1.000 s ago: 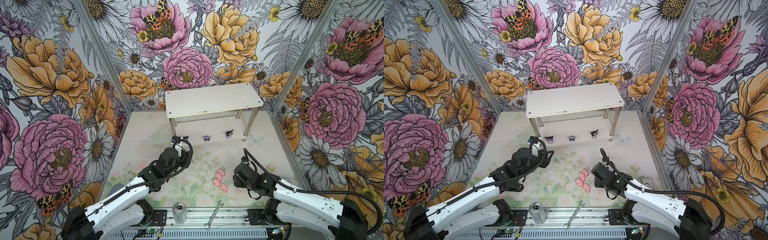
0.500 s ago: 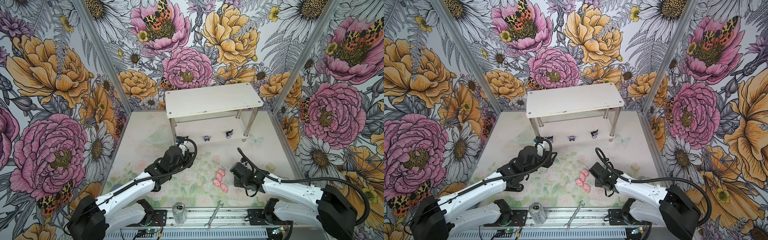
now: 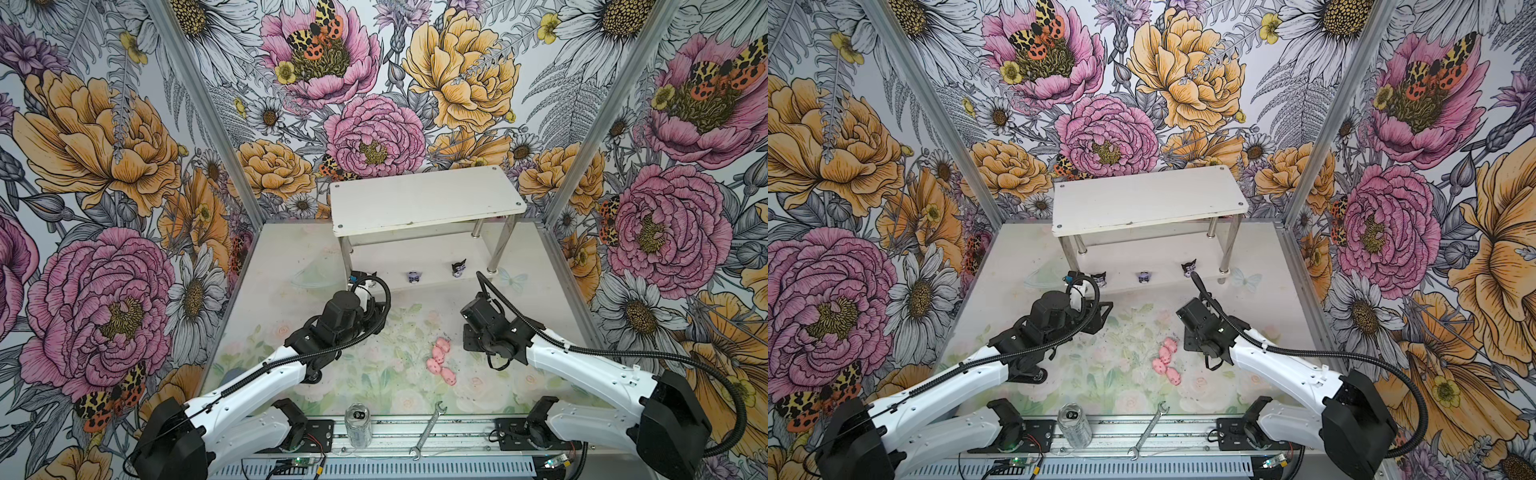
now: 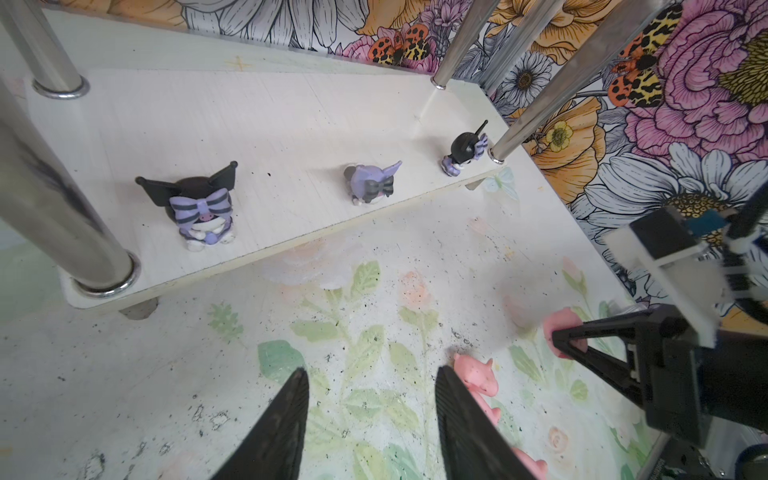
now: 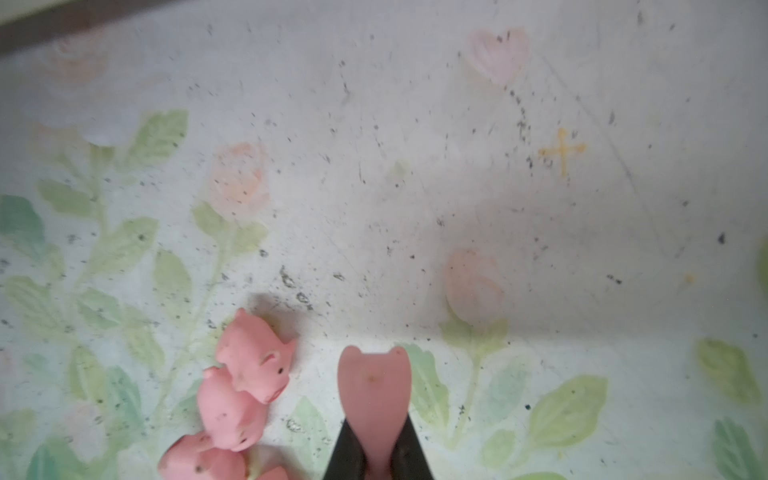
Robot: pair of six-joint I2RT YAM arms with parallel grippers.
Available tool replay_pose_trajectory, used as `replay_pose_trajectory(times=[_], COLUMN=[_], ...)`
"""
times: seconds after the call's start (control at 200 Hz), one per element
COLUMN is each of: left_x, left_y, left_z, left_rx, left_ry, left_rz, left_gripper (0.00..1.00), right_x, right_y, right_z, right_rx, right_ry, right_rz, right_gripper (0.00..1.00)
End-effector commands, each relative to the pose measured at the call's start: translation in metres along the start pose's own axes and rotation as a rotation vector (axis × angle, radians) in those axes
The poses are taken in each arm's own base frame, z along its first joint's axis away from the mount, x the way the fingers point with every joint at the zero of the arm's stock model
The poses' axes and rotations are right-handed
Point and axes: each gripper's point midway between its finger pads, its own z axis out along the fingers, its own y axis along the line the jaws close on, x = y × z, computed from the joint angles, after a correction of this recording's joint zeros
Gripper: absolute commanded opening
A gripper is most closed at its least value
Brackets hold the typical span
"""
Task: Place and organize the plastic toys onto the shelf
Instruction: 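Lower the right gripper onto a pink pig and close on it, then lift the pink pig with the right gripper up over the shelf's top surface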
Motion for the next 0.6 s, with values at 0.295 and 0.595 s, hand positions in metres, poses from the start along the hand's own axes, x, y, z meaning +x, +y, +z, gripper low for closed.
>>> replay_pose_trajectory(times=[0.295, 0.595], left_x=[-0.003, 0.006], left_y=[0.004, 0.007], left_z=[0.001, 0.003], left_rx=[0.032, 0.035], left_ry=[-0.017, -0.002], left_rz=[-0.015, -0.037], left_gripper=[0.51, 0.51], right_x=[-0.14, -0.25], right_y=[-0.025, -0.031], right_z=[-0.171, -0.217], right_rx=[0.124, 0.078], right_ry=[-0.293, -0.437], right_rz=[-0.186, -0.138], right_gripper=[0.07, 0.07])
